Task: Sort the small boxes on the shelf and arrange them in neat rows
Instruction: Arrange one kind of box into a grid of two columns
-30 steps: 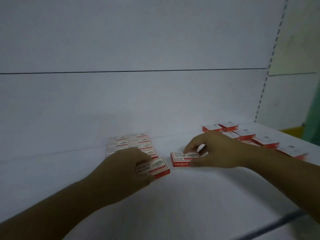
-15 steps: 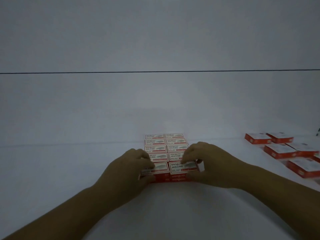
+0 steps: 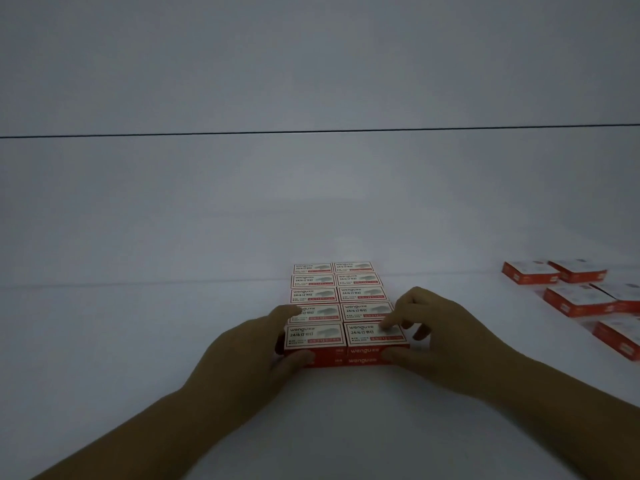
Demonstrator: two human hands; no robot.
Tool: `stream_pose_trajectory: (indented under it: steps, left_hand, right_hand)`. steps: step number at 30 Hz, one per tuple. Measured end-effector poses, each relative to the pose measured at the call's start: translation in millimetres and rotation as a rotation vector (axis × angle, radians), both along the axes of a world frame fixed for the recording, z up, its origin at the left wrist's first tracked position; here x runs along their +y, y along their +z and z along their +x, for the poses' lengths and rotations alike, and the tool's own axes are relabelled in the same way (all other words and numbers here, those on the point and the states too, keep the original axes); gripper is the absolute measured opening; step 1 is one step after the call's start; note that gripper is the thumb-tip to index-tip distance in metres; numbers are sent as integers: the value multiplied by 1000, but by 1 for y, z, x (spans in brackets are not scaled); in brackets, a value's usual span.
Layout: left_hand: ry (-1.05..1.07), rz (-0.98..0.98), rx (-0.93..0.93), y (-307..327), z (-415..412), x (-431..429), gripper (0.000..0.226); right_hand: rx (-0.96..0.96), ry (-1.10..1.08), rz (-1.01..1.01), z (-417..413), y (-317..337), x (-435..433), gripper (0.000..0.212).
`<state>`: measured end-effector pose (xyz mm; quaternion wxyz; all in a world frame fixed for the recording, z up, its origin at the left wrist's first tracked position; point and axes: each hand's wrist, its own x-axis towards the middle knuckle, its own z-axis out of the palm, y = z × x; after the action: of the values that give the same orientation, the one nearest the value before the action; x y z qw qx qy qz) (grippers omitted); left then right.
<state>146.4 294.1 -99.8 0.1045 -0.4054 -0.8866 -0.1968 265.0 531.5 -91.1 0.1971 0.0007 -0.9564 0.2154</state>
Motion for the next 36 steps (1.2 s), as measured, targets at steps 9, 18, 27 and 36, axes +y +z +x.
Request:
stream_pose_trajectory:
  steps: [9, 18, 27, 36]
  left_hand:
    - [0, 14, -5, -2, -1, 2, 56]
    - [5, 17, -18, -5, -1, 6, 58]
    - [51, 29, -17, -4, 0, 9, 64]
    - [88, 33, -75, -5, -1, 13, 81]
  right_hand:
    - [22, 18, -70, -3, -7, 0, 31]
    - [5, 32, -167, -6, -11, 3, 35]
    - [29, 30, -185, -4, -12, -1, 34]
    - [13, -7, -134, -7, -10, -5, 39]
